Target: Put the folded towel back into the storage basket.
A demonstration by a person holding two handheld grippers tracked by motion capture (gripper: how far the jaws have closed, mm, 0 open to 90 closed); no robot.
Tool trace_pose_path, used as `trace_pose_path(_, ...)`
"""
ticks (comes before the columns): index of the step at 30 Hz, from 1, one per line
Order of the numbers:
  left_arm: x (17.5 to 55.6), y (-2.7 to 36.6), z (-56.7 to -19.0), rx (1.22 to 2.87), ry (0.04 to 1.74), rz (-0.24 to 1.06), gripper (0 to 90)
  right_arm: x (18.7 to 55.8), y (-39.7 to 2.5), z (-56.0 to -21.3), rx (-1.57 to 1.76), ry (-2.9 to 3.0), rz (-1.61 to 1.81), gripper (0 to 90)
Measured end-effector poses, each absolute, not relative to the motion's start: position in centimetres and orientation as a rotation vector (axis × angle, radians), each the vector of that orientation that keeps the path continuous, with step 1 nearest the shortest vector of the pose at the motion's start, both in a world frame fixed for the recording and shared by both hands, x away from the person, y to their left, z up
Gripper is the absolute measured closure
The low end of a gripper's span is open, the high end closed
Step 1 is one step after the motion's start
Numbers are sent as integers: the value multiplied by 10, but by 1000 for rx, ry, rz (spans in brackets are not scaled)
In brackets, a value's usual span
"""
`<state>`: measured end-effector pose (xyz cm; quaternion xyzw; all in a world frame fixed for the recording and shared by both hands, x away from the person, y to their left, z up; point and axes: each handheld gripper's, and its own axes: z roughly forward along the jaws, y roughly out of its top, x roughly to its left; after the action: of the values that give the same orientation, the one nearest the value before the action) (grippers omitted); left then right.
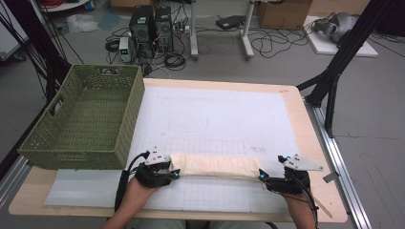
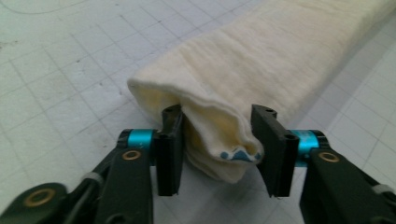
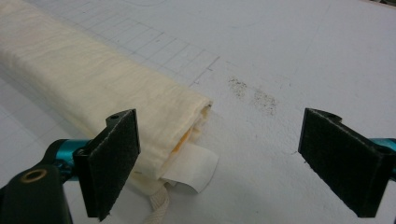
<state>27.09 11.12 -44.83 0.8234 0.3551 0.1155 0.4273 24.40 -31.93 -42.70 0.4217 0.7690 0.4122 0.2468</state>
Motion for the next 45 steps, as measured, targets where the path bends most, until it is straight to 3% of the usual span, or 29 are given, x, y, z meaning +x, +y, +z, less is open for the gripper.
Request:
trace_pose_path(7, 272, 114, -449, 2033, 853, 268, 791, 244, -320, -426, 1185, 2076, 1107, 140)
trace_pose_path(17, 275, 129, -439, 1872, 863, 262, 802, 245, -320, -426, 1225, 2087, 1108, 113)
trace_pose_path(23, 275, 131, -438, 1873, 849, 258, 798, 247, -317, -428, 1266, 2092, 1139, 118)
trace_pose_path(26, 275, 130, -438, 1873, 846, 264, 797, 246, -313, -430, 1251, 2125, 1171, 221)
trace_pose_path(33, 275, 130, -439, 1883, 833, 274, 797, 248, -299, -438, 1201, 2243, 1148, 346)
trace_pose_path(42, 275, 129, -440, 1909, 822, 283, 795, 250, -297, -450, 1225, 2297, 1115, 397)
trace_pose_path(45, 276, 129, -440, 1908, 825, 285, 794, 248, -293, -449, 1210, 2311, 1116, 496)
